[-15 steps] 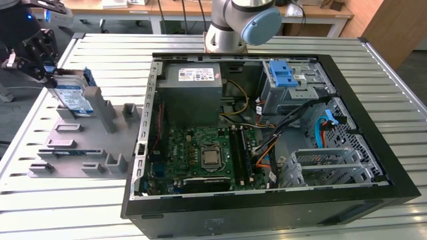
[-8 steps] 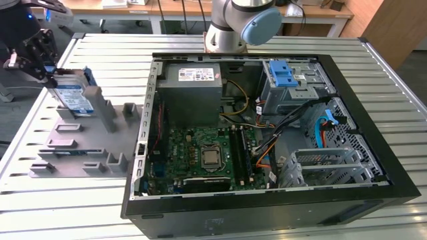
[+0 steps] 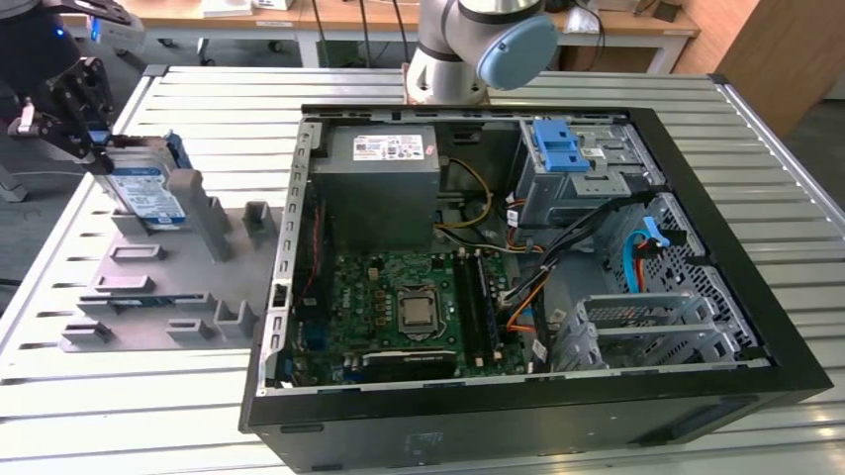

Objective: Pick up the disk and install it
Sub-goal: 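Pick up the disk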

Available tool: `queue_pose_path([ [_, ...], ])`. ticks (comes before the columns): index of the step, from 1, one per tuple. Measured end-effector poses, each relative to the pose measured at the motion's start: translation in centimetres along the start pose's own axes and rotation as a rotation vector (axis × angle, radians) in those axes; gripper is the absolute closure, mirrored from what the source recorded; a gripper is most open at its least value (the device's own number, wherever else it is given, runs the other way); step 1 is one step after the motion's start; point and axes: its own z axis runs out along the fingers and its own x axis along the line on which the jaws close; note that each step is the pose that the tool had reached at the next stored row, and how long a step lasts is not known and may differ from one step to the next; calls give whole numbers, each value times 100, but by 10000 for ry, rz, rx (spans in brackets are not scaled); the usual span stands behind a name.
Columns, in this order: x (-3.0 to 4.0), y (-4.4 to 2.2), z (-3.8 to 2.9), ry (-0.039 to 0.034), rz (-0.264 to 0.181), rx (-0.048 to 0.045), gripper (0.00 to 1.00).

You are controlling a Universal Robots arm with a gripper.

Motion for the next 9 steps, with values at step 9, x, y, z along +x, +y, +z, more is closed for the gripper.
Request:
queue_pose_path([
  [9, 0, 0, 0, 0, -6, 0, 57],
])
